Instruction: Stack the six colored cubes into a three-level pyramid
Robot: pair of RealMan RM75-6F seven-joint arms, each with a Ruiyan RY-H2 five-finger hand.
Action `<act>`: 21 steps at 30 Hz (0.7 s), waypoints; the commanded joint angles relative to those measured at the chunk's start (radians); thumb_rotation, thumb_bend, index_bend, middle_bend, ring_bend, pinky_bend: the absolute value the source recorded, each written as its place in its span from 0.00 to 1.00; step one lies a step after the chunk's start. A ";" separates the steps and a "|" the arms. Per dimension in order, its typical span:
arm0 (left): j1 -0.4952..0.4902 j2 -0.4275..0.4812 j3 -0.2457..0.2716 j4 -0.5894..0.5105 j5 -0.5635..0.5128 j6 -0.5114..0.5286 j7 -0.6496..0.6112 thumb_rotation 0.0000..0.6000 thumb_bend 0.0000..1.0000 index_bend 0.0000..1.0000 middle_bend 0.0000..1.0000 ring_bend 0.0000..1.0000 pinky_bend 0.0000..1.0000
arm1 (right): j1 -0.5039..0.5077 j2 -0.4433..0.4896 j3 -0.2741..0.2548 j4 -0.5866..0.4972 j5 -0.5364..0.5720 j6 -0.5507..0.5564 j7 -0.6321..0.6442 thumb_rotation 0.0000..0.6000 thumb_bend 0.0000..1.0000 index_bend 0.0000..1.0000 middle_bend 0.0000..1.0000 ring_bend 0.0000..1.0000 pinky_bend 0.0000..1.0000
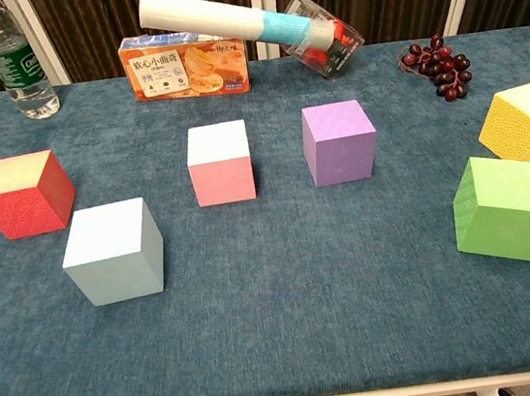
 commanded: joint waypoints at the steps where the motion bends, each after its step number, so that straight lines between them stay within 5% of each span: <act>1: -0.002 0.003 -0.003 -0.001 0.001 -0.004 -0.014 1.00 0.07 0.17 0.18 0.12 0.06 | 0.006 -0.006 0.007 0.006 -0.005 -0.012 0.002 1.00 0.16 0.00 0.07 0.00 0.00; 13: -0.004 0.024 -0.004 -0.041 0.013 -0.011 -0.021 1.00 0.07 0.18 0.18 0.12 0.06 | 0.120 -0.029 0.062 0.015 -0.041 -0.157 0.026 1.00 0.16 0.00 0.08 0.00 0.00; 21: -0.006 0.040 -0.009 -0.063 0.011 -0.016 -0.025 1.00 0.07 0.18 0.18 0.12 0.06 | 0.396 -0.175 0.190 0.095 0.121 -0.523 0.004 1.00 0.14 0.00 0.10 0.00 0.00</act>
